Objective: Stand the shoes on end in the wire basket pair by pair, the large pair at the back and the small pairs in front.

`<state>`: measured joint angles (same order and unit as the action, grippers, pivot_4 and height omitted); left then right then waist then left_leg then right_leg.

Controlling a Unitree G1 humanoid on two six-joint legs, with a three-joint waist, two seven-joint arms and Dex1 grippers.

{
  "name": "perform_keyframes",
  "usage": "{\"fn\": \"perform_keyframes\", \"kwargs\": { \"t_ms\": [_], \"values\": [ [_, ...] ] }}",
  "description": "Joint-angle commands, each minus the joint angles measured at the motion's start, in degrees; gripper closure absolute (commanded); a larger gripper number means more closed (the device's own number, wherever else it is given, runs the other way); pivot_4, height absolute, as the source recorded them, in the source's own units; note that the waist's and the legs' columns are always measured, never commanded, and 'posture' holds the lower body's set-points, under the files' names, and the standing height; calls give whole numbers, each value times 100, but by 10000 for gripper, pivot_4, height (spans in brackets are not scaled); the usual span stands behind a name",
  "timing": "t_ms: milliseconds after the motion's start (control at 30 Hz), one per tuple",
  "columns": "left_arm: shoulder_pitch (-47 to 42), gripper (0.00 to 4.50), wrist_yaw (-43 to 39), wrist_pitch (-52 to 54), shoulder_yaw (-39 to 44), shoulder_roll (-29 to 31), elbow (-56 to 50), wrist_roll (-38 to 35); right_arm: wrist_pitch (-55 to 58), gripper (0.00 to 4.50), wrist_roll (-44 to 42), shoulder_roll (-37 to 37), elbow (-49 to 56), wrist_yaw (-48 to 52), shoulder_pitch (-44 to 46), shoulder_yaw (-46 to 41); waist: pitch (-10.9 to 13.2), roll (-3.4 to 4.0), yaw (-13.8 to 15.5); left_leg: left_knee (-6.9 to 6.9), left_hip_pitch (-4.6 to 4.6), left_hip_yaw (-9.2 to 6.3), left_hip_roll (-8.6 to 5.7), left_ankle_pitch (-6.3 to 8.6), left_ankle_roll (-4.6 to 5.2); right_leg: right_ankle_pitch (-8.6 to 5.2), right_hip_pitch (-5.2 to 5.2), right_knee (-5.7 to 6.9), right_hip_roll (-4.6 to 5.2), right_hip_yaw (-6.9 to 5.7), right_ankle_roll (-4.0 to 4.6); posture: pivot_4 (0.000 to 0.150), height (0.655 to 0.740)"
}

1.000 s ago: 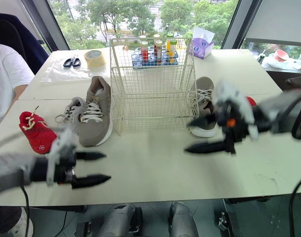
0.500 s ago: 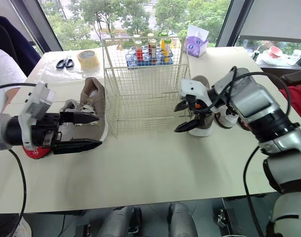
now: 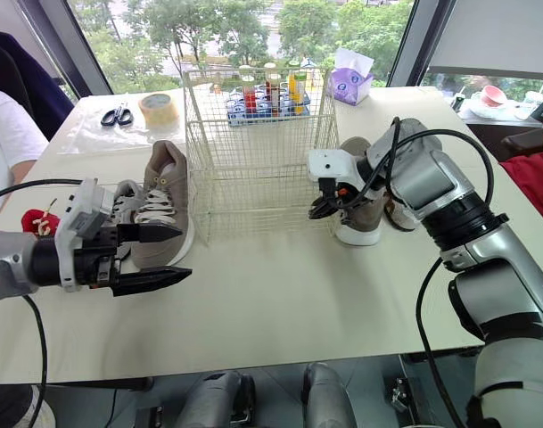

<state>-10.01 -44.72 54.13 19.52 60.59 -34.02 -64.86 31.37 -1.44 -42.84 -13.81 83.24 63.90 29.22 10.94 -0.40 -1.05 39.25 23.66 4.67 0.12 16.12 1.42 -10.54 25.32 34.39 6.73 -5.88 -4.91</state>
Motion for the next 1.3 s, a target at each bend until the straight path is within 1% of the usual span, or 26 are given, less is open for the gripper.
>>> {"fn": "perform_keyframes", "kwargs": {
  "t_ms": [33, 233, 400, 467, 533, 667, 700, 767, 833, 900, 967, 1033, 1100, 1167, 1233, 1300],
  "values": [
    [-130, 0, 5, -132, 36, -6, -125, 57, -423, 44501, 46, 138, 70, -110, -2, -223, 0, 0, 8, 0, -1, 0, 1, -1, -2, 2, 1, 1, -2, 0, 3, 1500, 7400],
    [-309, 0, -28, -106, -60, 3, -19, 118, -905, 44501, 222, 248, -158, -126, -53, -230, 0, 0, 7, 0, -1, 1, 1, -2, -3, 2, 0, 3, -3, 1, 3, 1500, 7400],
    [-404, 0, -44, -95, -182, -30, 11, 213, -489, 44501, 251, 274, 11, -138, -95, -267, 0, 0, 11, -1, -4, 1, 4, -2, -3, 2, 0, 6, -5, 2, 3, 1500, 7400],
    [-441, 0, -45, -103, -255, -66, 27, 259, -281, 38231, 196, 233, 198, -86, -131, -307, 0, 0, 17, -1, -6, 1, 4, -2, -3, 2, -2, 7, -5, 2, 4, 1500, 7400],
    [-455, 0, -60, -96, -280, -87, 51, 273, 181, 31525, 1, 161, 600, 7, -180, -426, 0, 0, 25, -1, -6, 1, 4, -2, -3, 2, -1, 8, -5, 2, 4, 1500, 7400],
    [-477, 0, -135, -127, -349, -134, 154, 381, 821, 10090, -309, 27, 1246, 80, -271, -637, 1, 1, 34, -1, -5, 1, 5, -2, -3, 2, 0, 9, -4, 2, 4, 1500, 7400],
    [-493, 0, -149, -131, -371, -149, 177, 406, 866, 5698, -380, -31, 1365, 88, -283, -711, 1, 1, 37, -1, -5, 2, 5, -2, -3, 2, 0, 9, -4, 2, 4, 1500, 7400],
    [-518, 0, -171, -129, -398, -173, 203, 442, 871, 5698, -477, -88, 1478, 4, -277, -900, 1, 1, 50, -1, -5, 1, 4, -2, -2, 2, -2, 7, -4, 1, 4, 1500, 7400],
    [-478, 0, -206, -119, -354, -180, 217, 448, 1185, 5698, -819, -107, 1537, -193, -158, -1454, 1, 0, 49, -1, -5, 1, 3, -2, -2, 2, -3, 6, -3, 2, 4, 1500, 7400],
    [-420, 0, -200, -59, -231, -226, 265, 323, 1869, 5698, -1455, -154, 1637, -461, -30, -2431, 2, 1, 54, -1, -4, 0, 3, -2, -2, 2, -2, 6, -2, 2, 4, 1500, 7400],
    [-404, 0, -31, 58, -115, -401, 325, -36, 2747, 5698, -1937, -44, 1846, -1099, -112, -3472, 2, 1, 66, -1, -2, 0, 3, -1, -1, 2, -1, 6, -1, 2, 4, 1500, 7400],
    [-419, 0, 272, 153, -50, -646, 371, -409, 3341, 5698, -2207, 94, 2082, -1688, -299, -4117, -2, -6, 72, -3, -3, -2, 4, -1, 0, 2, -3, 6, 0, 1, 4, 1500, 7400],
    [-299, 0, 931, 60, -196, -1281, 264, -752, 3475, 114, -2147, 492, 2522, -2652, -917, -4981, -15, -12, 72, -3, -5, -3, 5, 1, 1, 2, -7, 4, 2, 1, 4, 1500, 7400],
    [-58, 0, 1169, 64, -375, -1593, -39, -896, 3812, 114, -2210, 863, 3025, -3348, -1427, -5677, -23, -25, 69, -9, -34, -7, 9, 4, 4, 3, -46, -9, 4, -3, 4, 1500, 7400],
    [-15, 0, 1568, -40, -620, -1980, -221, -801, 3405, 114, -1980, 1113, 3749, -3881, -2457, -5889, -19, -18, 86, -7, -25, -3, 5, 5, 6, 5, -38, -11, 8, -4, 5, 1500, 7400],
    [-36, 0, 1854, -128, -780, -2223, -326, -700, 2722, 114, -1559, 1243, 4005, -4501, -3140, -5844, -19, -15, 149, -7, -25, -5, 2, 6, 8, 5, -36, -8, 8, -4, 5, 1500, 7400]
  ]
}}
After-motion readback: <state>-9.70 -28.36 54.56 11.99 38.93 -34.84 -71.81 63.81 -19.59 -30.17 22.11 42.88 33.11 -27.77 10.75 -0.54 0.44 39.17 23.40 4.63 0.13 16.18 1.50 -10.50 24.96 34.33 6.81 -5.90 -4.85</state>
